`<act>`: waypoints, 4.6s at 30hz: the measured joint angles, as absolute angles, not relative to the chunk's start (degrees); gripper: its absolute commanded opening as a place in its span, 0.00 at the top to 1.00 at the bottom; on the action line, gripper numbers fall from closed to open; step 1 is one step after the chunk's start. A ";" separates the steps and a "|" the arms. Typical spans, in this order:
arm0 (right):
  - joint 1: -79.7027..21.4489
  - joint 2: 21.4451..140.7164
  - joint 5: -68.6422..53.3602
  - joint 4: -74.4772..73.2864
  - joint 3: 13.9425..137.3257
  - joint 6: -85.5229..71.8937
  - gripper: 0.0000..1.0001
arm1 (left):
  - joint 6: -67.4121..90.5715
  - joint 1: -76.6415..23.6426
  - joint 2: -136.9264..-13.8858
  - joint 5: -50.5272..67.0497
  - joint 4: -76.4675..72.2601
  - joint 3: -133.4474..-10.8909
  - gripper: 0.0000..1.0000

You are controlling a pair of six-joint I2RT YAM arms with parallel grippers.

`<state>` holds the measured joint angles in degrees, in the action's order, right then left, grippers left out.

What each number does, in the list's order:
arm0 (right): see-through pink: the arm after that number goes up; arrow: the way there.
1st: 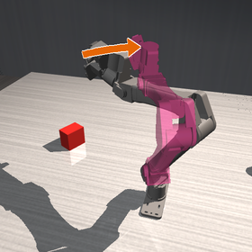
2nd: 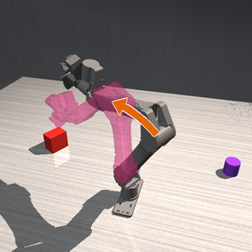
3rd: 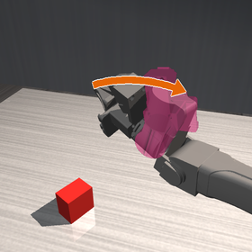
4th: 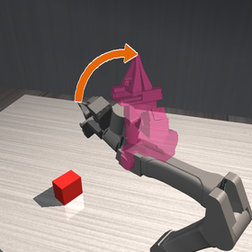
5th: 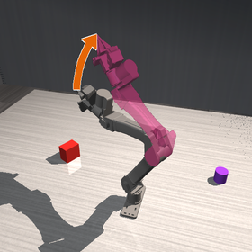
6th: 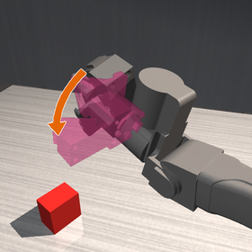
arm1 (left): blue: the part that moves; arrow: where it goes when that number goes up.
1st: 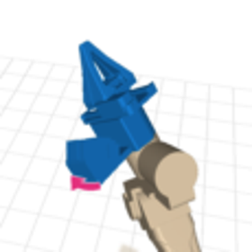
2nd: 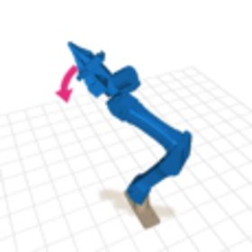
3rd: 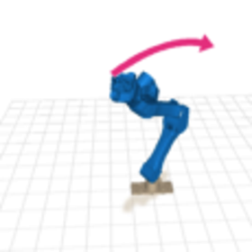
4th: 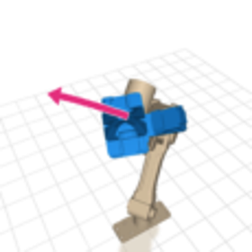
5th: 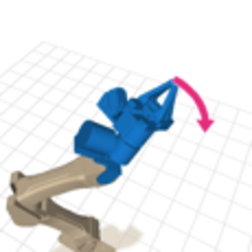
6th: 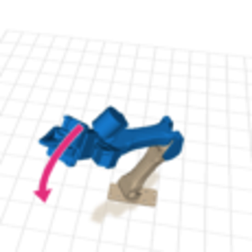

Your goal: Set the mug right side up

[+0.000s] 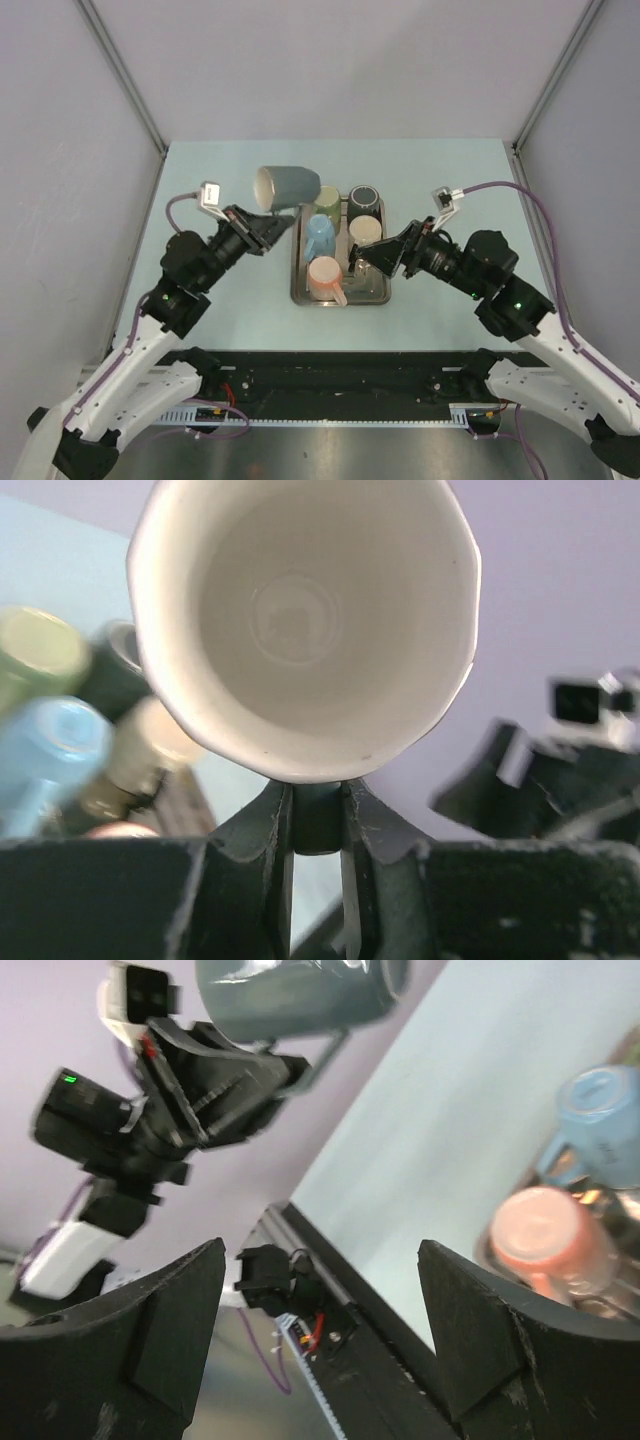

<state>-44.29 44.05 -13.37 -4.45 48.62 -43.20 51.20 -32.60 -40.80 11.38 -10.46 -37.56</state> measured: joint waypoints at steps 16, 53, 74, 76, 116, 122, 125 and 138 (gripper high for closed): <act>-45.30 42.94 11.73 -37.26 56.10 -31.14 0.17 | 32.21 -22.44 -71.96 -17.04 23.40 -67.85 1.00; -34.28 51.59 6.98 -34.70 53.45 -27.05 0.13 | 26.44 -10.52 -116.29 -13.04 28.82 -95.98 0.99; -33.23 51.75 5.89 -34.41 53.34 -27.05 0.13 | 24.91 -9.93 -118.21 -13.47 31.90 -97.89 0.58; -33.21 51.86 5.72 -34.41 53.34 -27.05 0.13 | 24.86 -9.93 -118.17 -13.54 31.90 -98.19 0.57; -59.79 66.54 14.48 -25.21 51.62 -18.31 0.14 | 42.59 -37.28 -38.70 -15.14 22.20 -39.40 0.00; -59.77 76.49 11.42 -21.34 51.64 -17.87 0.22 | 43.68 -37.89 -30.89 -11.90 21.17 -32.69 0.01; -59.55 80.07 10.66 -19.77 51.66 -17.85 0.26 | 43.66 -38.00 -28.69 -10.98 21.85 -30.94 0.04; -57.76 87.66 9.58 -17.30 55.33 -15.31 0.44 | 42.70 -38.06 -23.73 -10.26 22.83 -30.65 0.09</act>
<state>-57.76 87.66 9.58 -17.30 55.33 -15.31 42.70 -38.06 -23.73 -10.26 22.83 -30.65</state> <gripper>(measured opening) 0.584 0.919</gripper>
